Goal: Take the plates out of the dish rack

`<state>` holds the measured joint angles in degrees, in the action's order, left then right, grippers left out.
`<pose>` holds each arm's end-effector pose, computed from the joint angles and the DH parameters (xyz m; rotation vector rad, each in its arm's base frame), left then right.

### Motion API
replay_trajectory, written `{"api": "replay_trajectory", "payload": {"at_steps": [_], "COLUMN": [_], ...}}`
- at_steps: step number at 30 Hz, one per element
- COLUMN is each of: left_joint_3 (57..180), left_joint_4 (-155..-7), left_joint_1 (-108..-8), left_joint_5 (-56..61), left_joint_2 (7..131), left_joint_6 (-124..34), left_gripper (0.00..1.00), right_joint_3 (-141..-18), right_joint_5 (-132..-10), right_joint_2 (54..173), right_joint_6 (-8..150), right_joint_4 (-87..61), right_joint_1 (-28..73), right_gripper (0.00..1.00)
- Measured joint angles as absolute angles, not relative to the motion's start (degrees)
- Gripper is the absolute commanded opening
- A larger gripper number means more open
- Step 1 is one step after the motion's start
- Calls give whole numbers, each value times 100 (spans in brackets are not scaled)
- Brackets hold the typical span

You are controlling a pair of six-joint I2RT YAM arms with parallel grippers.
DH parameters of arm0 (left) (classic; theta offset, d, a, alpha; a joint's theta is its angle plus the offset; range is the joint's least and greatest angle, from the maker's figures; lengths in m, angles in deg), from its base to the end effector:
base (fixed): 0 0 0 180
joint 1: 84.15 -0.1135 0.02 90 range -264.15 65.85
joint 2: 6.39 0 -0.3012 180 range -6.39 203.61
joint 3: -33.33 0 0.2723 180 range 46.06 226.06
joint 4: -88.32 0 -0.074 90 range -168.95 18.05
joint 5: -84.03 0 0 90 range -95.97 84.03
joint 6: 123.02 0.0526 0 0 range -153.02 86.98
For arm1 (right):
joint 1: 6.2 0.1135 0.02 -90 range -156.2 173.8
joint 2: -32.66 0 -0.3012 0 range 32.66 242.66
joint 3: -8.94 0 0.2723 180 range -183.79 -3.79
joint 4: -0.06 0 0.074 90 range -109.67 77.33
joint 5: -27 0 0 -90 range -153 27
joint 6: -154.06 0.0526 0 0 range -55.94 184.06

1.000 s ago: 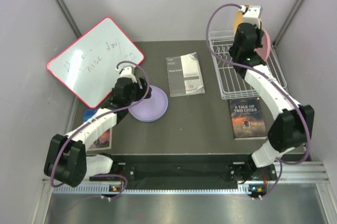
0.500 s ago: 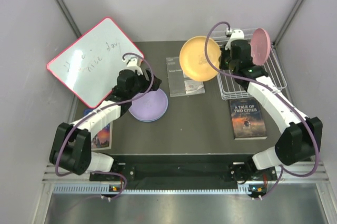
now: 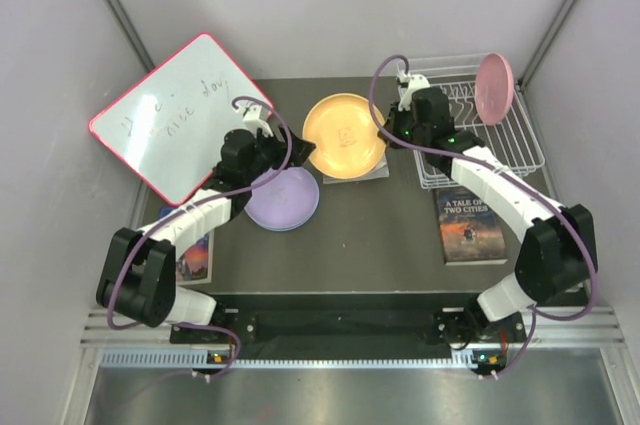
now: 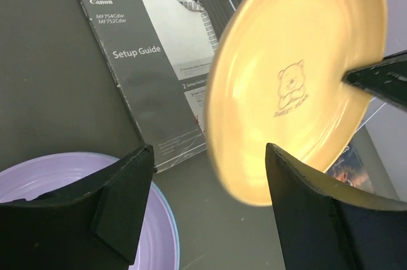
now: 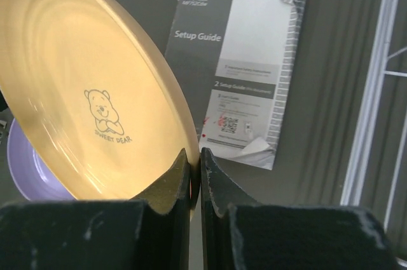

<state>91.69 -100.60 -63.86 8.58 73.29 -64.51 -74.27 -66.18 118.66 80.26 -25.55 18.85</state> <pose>0.3159 -0.1309 0.2840 0.0085 1.8663 -0.8650 0.3451 0.1645 0.3405 -0.1970 2.0945 0.4963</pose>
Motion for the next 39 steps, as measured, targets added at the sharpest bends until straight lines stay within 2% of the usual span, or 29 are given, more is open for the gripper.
{"api": "replay_trajectory", "payload": {"at_steps": [1, 5, 6, 8, 14, 18, 19, 22, 31, 39], "left_joint_3": [9169, 9169, 9169, 9166, 9125, 9029, 8994, 8863, 8740, 8690], "left_joint_4": [-10103, -10226, -10239, -10213, -10128, -10121, -10110, -10055, -9273, -8462], "left_joint_1": [-6386, -6386, -6386, -6401, -6425, -6416, -6414, -6401, -6285, -6066], "left_joint_5": [875, 921, 921, 812, 585, 519, 495, 464, 27, -403], "left_joint_2": [7329, 7329, 7329, 7329, 7342, 7338, 7336, 7257, 6433, 5666], "left_joint_6": [-6468, -6514, -6512, -6470, -6411, -6390, -6352, -6306, -6112, -6278], "left_gripper": [68, 29, 10, 0, 0, 0, 0, 0, 0, 0], "right_joint_3": [-7427, -7427, -7427, -7427, -7372, -7353, -7353, -7353, -7353, -7366], "right_joint_5": [-6675, -6921, -6970, -6943, -7044, -7147, -7188, -7151, -6709, -7523], "right_joint_2": [11910, 12001, 12006, 12006, 12008, 12010, 12010, 12010, 12008, 12008], "right_joint_6": [8066, 8175, 8197, 8221, 8265, 8293, 8308, 8308, 8000, 7917], "right_joint_4": [-2523, -2442, -2431, -2424, -2337, -2337, -2313, -2271, -2492, -2665], "right_joint_1": [1920, 2003, 2017, 2021, 2049, 2065, 2067, 2073, 1966, 1645], "right_gripper": [0, 0, 0, 0, 0, 49, 58, 74, 77, 78]}}
